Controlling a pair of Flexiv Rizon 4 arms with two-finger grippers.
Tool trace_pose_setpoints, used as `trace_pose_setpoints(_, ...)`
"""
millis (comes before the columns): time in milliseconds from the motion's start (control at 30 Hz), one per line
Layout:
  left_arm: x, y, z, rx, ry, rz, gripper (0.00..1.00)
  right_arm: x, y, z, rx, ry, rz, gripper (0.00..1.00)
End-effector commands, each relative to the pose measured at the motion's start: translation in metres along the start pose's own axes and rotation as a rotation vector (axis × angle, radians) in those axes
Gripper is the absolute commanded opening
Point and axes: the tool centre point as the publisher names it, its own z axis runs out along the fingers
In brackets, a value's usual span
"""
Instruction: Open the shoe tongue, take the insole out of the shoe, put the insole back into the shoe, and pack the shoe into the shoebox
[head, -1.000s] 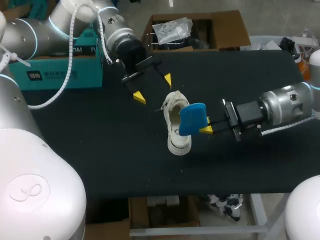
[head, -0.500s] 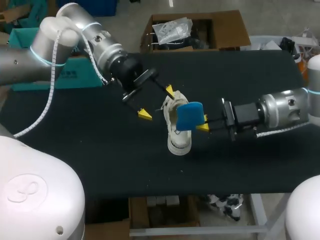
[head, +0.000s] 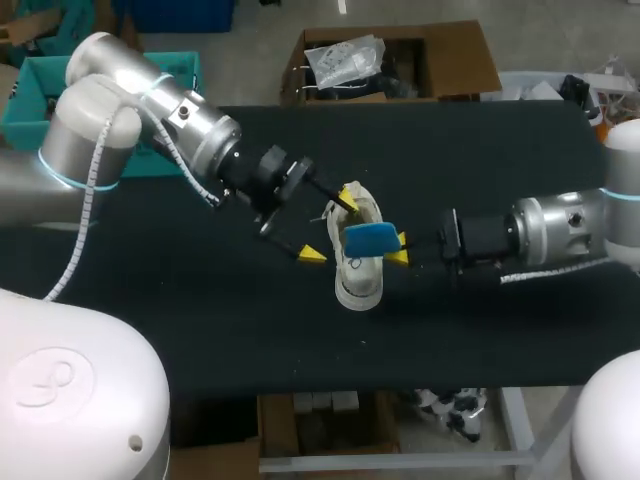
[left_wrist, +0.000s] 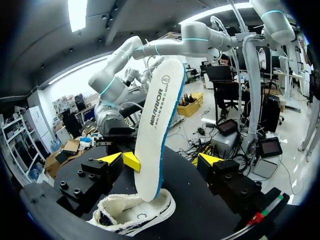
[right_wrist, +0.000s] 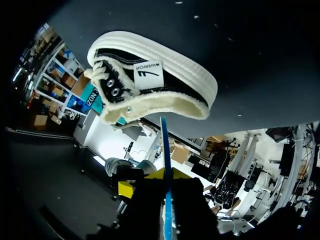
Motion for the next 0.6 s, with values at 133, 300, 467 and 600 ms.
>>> trace_pose_setpoints(133,0.004,0.006,0.011,-0.033,-0.418,0.003,1.00,-0.005,0.010,0.013,0.011,0.058,-0.010,0.00)
trace_pose_setpoints(300,0.006,0.019,0.008,-0.087,-0.453,-0.032,1.00,-0.006,0.009,0.017,0.001,0.084,-0.012,0.00)
trace_pose_setpoints(467,0.006,0.019,0.008,-0.087,-0.453,-0.032,1.00,-0.006,0.009,0.017,0.001,0.084,-0.012,0.00)
trace_pose_setpoints(600,0.006,0.019,0.008,-0.087,-0.453,-0.032,1.00,-0.006,0.009,0.017,0.001,0.084,-0.012,0.00)
